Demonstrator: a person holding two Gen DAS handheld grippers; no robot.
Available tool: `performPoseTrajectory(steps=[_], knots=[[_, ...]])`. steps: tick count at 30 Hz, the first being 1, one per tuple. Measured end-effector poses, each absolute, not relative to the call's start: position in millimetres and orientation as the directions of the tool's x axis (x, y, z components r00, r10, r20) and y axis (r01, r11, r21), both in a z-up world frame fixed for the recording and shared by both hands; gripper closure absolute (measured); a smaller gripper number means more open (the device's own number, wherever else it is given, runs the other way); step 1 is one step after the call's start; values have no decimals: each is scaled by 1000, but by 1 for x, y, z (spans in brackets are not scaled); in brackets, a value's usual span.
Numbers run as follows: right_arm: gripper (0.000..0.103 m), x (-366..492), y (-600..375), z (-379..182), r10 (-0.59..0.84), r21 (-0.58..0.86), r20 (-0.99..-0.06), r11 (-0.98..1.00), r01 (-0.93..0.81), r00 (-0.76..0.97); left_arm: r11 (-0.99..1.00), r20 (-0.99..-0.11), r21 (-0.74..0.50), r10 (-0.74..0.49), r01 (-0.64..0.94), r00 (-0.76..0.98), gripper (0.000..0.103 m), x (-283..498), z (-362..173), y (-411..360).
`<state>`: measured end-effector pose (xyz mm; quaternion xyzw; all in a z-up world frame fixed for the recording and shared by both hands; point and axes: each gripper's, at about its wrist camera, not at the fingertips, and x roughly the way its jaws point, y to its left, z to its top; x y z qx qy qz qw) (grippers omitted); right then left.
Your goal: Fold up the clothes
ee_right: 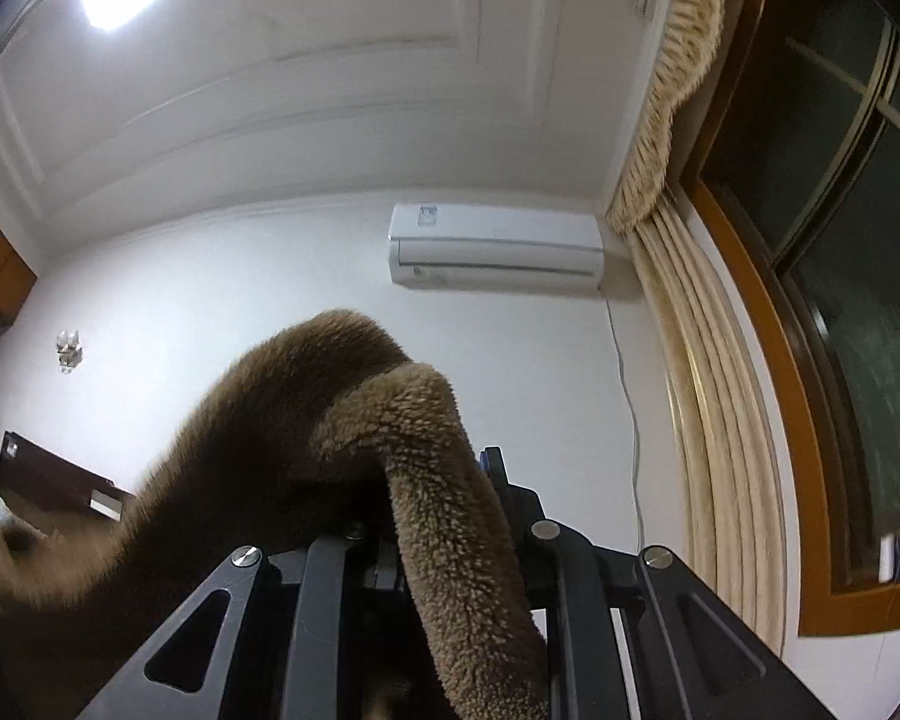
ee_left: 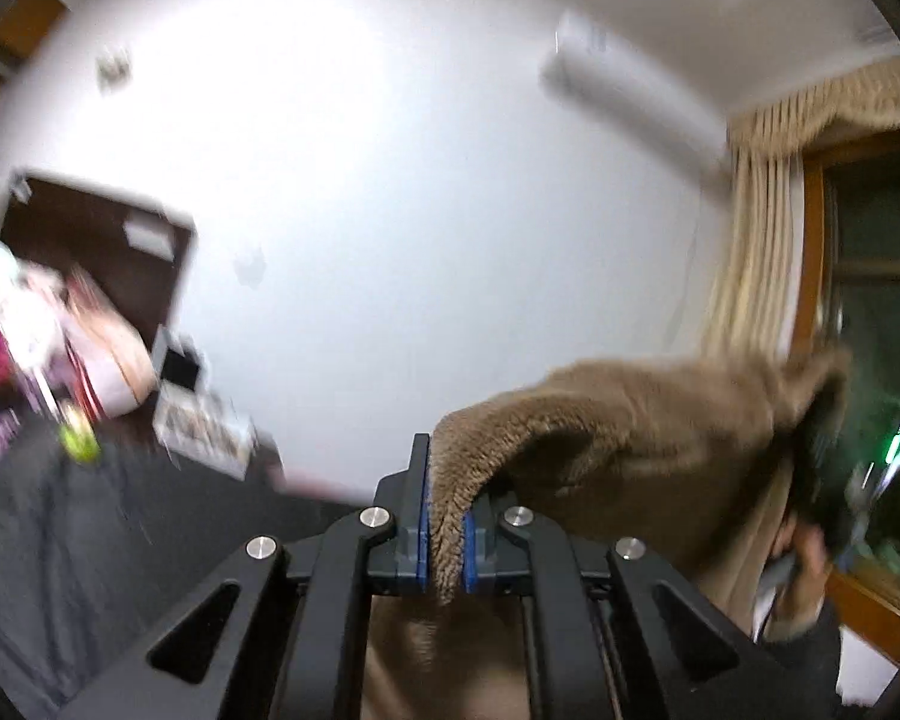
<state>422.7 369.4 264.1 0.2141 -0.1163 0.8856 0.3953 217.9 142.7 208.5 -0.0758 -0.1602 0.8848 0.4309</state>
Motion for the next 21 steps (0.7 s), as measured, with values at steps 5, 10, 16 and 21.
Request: performPoseTrajectory(steps=[5, 10, 16, 21], knots=[[85, 416, 349, 262, 614, -75, 521, -660, -748, -594, -670, 170, -292, 666, -683, -726, 94, 244, 261, 87], [85, 434, 338, 284, 578, -27, 589, -685, -728, -565, -721, 310, -228, 583, -654, -751, 94, 292, 291, 74], [85, 484, 317, 310, 523, 63, 716, -709, -702, -463, -776, 486, -153, 480, -613, -730, 94, 350, 329, 44], [85, 522, 295, 321, 469, 92, 808, -699, -710, -357, -815, 576, -110, 414, -569, -705, 94, 384, 341, 26]])
